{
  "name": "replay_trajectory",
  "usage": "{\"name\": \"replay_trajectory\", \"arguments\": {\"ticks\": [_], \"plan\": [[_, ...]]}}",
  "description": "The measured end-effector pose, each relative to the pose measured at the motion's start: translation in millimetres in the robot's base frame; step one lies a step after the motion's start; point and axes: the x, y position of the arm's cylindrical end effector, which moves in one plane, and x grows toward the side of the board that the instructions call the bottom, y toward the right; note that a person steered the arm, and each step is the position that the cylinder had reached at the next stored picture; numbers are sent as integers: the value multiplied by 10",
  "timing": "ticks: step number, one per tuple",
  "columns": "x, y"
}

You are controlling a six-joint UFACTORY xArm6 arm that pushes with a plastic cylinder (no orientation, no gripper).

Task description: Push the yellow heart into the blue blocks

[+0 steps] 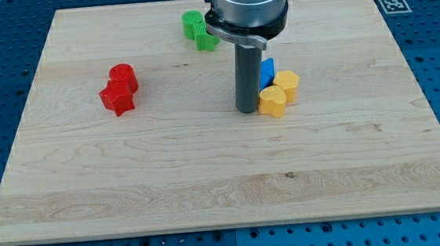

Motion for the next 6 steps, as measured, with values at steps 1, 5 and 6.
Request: {"name": "replay_trajectory", "arguments": {"ticks": [1, 5, 6], "plan": [[152, -35], [141, 512], [2, 542]]}}
